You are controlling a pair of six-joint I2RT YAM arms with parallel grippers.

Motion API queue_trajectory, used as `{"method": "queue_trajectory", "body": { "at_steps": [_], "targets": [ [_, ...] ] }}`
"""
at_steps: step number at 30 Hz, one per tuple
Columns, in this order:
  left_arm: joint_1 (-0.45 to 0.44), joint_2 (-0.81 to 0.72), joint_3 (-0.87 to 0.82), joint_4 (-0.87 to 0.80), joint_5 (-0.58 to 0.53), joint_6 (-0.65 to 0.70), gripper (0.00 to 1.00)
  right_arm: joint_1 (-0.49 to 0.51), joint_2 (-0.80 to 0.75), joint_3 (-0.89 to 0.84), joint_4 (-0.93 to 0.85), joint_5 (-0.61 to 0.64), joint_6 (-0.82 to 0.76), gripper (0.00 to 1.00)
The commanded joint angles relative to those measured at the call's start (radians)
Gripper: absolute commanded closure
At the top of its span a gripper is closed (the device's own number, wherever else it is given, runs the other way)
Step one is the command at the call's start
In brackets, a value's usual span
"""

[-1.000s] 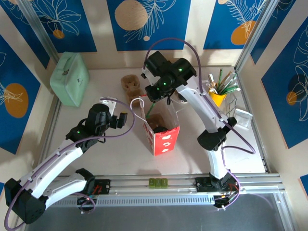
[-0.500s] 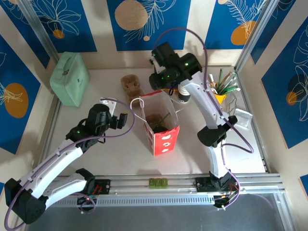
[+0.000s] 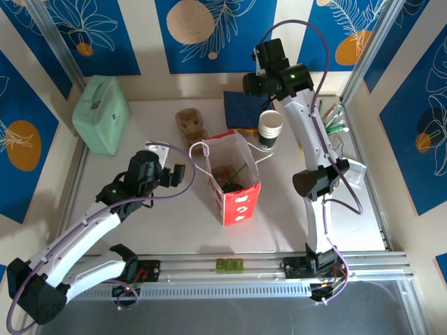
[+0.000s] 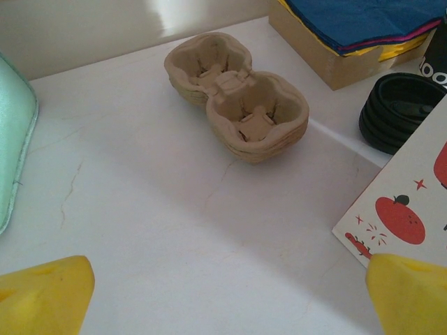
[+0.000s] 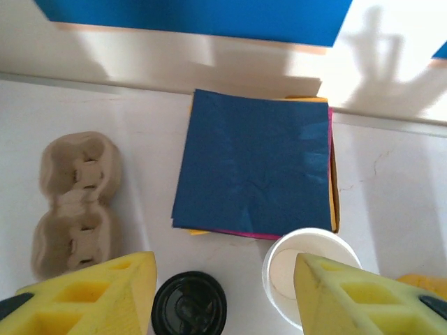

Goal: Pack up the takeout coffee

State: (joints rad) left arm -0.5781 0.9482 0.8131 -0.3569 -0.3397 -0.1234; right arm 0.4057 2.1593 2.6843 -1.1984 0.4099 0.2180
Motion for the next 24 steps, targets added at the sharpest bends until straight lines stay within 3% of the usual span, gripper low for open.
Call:
{"method": "queue_trajectory", "body": {
  "at_steps": [1,24],
  "targets": [
    [0.013,0.015,0.034,-0.006,0.019,-0.015,0.01,-0.016,0.06,0.001,0.071,-0.035,0.048,0.45],
    [0.012,0.101,0.049,-0.034,0.037,-0.081,0.0,-0.025,0.392,0.07,0.328,-0.024,0.015,0.46]
  ]
}}
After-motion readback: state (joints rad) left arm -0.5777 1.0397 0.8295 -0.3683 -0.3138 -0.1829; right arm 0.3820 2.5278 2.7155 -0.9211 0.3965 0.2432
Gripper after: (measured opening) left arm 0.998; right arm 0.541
